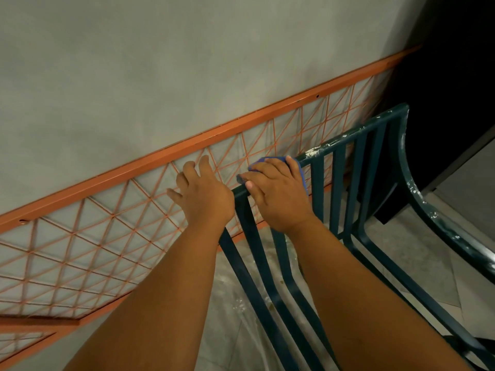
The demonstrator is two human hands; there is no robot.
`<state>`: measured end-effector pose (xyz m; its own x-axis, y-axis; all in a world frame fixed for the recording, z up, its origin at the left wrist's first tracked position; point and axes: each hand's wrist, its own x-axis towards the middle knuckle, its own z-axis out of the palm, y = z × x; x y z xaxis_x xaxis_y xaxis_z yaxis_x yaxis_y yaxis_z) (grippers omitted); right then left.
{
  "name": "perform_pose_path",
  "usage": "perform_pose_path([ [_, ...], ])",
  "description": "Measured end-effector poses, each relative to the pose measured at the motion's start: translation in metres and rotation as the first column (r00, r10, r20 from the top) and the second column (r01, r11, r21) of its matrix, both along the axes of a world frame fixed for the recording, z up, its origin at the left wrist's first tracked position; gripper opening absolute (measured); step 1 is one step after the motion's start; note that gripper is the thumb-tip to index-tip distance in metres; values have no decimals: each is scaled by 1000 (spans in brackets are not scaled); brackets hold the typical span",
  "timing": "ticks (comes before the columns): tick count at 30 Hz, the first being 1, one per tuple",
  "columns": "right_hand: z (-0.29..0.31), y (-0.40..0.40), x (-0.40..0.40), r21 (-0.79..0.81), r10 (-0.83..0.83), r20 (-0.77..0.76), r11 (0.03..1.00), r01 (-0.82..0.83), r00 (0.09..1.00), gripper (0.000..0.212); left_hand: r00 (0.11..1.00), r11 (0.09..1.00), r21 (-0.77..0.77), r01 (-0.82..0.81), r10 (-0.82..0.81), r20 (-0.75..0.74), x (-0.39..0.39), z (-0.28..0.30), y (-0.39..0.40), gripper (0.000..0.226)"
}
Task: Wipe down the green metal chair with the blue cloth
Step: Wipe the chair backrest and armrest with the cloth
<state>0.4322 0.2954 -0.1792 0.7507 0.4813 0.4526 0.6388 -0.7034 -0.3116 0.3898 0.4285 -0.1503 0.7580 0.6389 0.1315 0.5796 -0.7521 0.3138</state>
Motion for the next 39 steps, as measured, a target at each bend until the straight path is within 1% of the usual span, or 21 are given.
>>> perform_pose_path([
  [4, 8, 18, -5, 38, -131, -100, 990, 136, 986, 37, 1000, 999, -31, 13, -13, -4, 0, 1, 1, 75],
  [6, 5, 23, -13, 121, -73, -110, 989, 87, 991, 39, 1000, 1000, -31, 7, -7, -7, -2, 2, 0, 75],
  [8, -2, 12, -15, 168, 60, -65, 985, -49, 996, 37, 1000, 1000, -27, 4, -5, -10, -2, 2, 0, 74],
  [10, -6, -6, -7, 107, 171, -16, 980, -168, 985, 35, 1000, 999, -32, 8, -8, -3, -2, 2, 0, 73],
  [11, -6, -11, -1, 50, 187, -13, 981, -186, 982, 36, 1000, 999, -33, 11, -11, 3, -2, 2, 0, 73],
  [12, -3, -12, 4, 2, 166, -24, 986, -166, 986, 37, 1000, 999, -35, 16, -16, 9, -1, 2, 0, 74],
  [15, 17, 3, 2, -62, 18, -100, 998, -24, 995, 26, 999, 999, -49, 23, -22, 24, -1, 3, 1, 74],
  [16, 24, 12, -1, -116, 1, -144, 993, -18, 990, 25, 999, 998, -55, 23, -20, 42, -2, 2, 1, 70],
  [18, 39, 27, 1, -276, 39, -225, 956, -102, 974, 25, 995, 997, -72, 24, -17, 102, -5, 2, 1, 56],
  [21, 66, 43, 24, -469, 64, -473, 826, -313, 879, 19, 987, 995, -101, 21, -4, 162, -8, 1, 0, 50],
  [22, 73, 48, 30, -479, 48, -560, 796, -370, 827, 15, 986, 994, -105, 15, 3, 168, -7, 1, 0, 51],
  [23, 76, 54, 35, -516, 2, -609, 759, -398, 794, 20, 985, 994, -106, 6, 12, 171, -6, 1, -1, 51],
  [24, 80, 58, 38, -499, -26, -660, 763, -412, 751, 26, 985, 995, -103, -3, 20, 172, -5, 1, -1, 51],
  [25, 81, 62, 40, -436, -25, -708, 802, -409, 706, 29, 985, 995, -99, -8, 25, 170, -4, 1, -1, 52],
  [27, 81, 66, 39, -356, 13, -747, 836, -417, 665, 31, 987, 995, -96, -7, 22, 160, -4, 0, 0, 52],
  [29, 80, 62, 33, -333, 57, -716, 848, -413, 696, 28, 988, 996, -93, -2, 16, 151, -5, -1, 0, 52],
  [30, 76, 57, 29, -339, 104, -657, 844, -416, 747, 25, 989, 996, -86, -3, 16, 146, -4, -1, 0, 52],
  [32, 61, 41, 21, -302, 220, -459, 873, -384, 861, 20, 991, 997, -77, -9, 19, 132, -3, -2, 0, 52],
  [35, 27, 15, 10, -66, 361, -213, 922, -382, 908, 13, 992, 997, -78, -20, 29, 123, -2, -2, 0, 52],
  [37, 11, 1, 6, 37, 350, -117, 937, -348, 929, 21, 993, 996, -82, -23, 32, 117, -2, -1, 0, 52],
  [39, 5, 0, 5, 57, 238, -78, 971, -234, 968, 23, 994, 997, -75, -15, 23, 110, -1, -1, 0, 52],
])
